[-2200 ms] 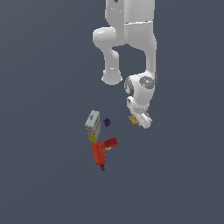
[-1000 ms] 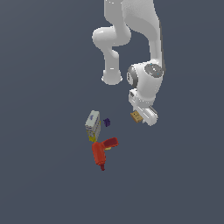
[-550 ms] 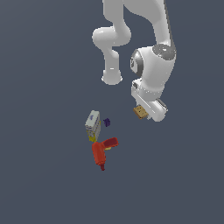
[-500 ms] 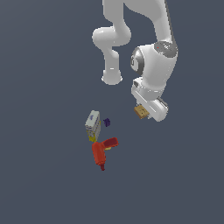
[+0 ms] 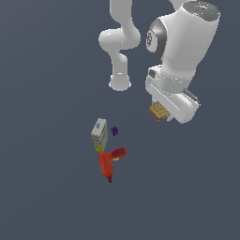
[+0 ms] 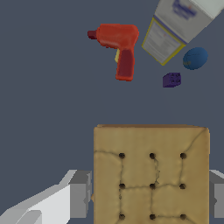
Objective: Pick up a designated object from a clutter of objects.
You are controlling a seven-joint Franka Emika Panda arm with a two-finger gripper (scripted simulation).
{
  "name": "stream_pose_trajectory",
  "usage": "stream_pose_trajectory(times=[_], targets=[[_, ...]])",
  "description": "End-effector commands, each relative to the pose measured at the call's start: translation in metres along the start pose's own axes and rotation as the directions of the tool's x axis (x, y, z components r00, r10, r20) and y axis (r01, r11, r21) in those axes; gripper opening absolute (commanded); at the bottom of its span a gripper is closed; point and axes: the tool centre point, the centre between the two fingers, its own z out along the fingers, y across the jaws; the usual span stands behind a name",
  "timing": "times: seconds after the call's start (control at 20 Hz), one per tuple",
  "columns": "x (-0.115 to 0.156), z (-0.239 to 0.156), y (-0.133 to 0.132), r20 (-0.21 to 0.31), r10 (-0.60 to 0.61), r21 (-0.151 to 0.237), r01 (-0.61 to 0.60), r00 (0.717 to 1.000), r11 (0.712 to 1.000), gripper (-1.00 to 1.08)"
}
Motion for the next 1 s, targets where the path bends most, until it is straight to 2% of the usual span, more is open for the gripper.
stream_pose_trajectory(times=[0.0,0.45,0.95], targets=[[0.004,-0.024,-0.009,0.0,0.0,0.0,0.0,1.0,1.0,-1.0],[0.016,-0.089,-0.035,-0.001,0.001,-0.001,-0.001,1.0,1.0,-1.0],[0.023,-0.122,-0.051,-0.002,0.002,-0.001,-0.002,1.0,1.0,-1.0]])
